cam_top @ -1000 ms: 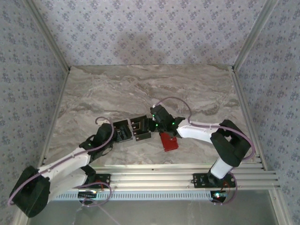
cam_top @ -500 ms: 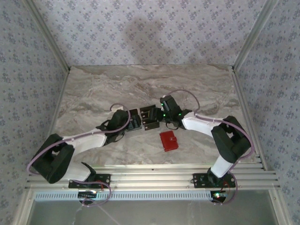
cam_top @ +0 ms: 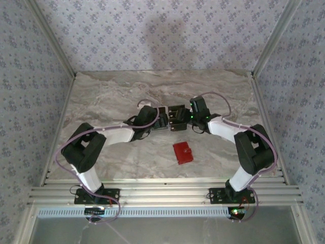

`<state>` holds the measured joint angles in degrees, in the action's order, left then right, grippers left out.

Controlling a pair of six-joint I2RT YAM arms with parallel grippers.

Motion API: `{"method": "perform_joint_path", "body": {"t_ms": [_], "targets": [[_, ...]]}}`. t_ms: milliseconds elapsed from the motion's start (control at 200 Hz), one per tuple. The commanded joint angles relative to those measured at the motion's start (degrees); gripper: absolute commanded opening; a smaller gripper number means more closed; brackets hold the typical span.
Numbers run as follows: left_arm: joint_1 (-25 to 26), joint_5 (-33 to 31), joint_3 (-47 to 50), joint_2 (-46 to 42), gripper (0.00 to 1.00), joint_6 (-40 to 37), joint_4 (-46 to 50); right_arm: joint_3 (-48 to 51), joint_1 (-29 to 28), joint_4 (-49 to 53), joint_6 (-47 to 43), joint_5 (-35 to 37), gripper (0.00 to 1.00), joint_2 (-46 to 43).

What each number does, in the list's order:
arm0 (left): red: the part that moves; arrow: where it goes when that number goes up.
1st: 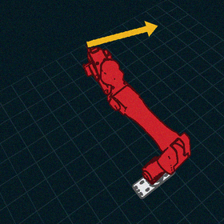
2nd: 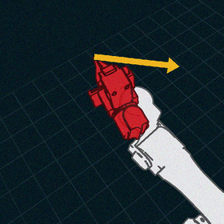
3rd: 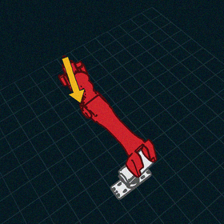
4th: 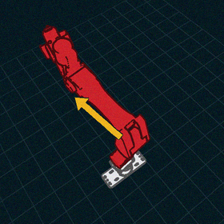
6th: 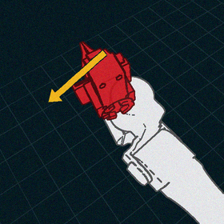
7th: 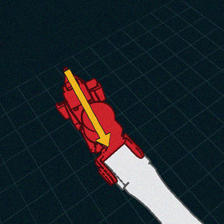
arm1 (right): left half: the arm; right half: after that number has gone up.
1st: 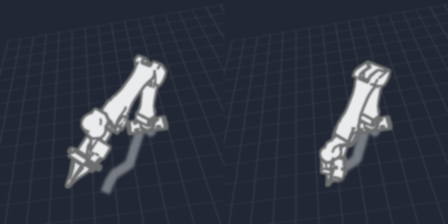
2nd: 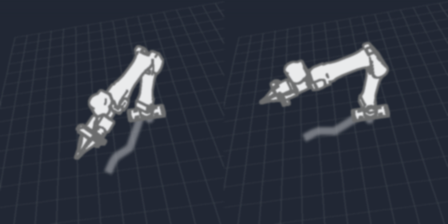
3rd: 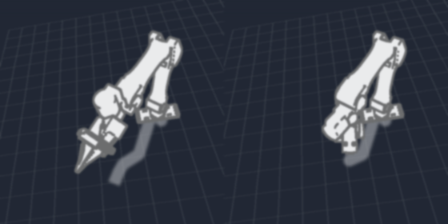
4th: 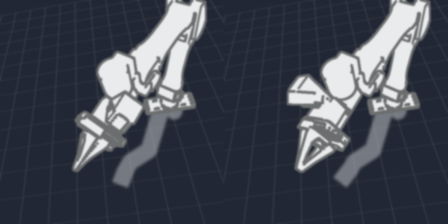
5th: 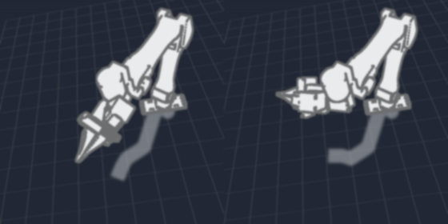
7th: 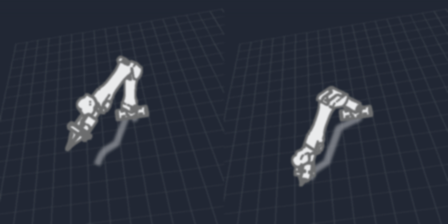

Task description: Put the credit cards into the card holder

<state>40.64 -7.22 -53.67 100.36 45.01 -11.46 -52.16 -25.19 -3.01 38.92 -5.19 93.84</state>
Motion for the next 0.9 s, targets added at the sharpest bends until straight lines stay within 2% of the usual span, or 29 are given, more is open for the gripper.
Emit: {"method": "perform_joint_path", "body": {"t_ms": [0, 295, 470, 665, 894], "targets": [[2.2, 5.2, -5.9, 2.9, 1.0, -1.2, -3.6, 1.5, 1.8, -0.9, -0.7, -1.8, 0.61, -1.8], [3.9, 7.7, -17.4, 11.3, 1.0, -1.8, -1.6, 4.1, 8.6, -1.2, -1.1, -3.0, 0.61, -4.9], [4.7, 9.0, -22.5, 14.5, 1.0, -2.5, 0.1, 4.2, 10.6, -0.1, -2.2, -3.5, 0.62, -5.8], [4.7, 9.0, -22.1, 14.1, 1.0, -3.2, 1.4, 5.2, 11.7, 0.8, -2.4, -4.6, 0.64, -7.2], [4.1, 5.9, -19.2, 11.3, 1.0, -3.3, 4.8, 6.4, 12.0, 3.3, -2.4, -5.3, 0.65, -11.1]]}}
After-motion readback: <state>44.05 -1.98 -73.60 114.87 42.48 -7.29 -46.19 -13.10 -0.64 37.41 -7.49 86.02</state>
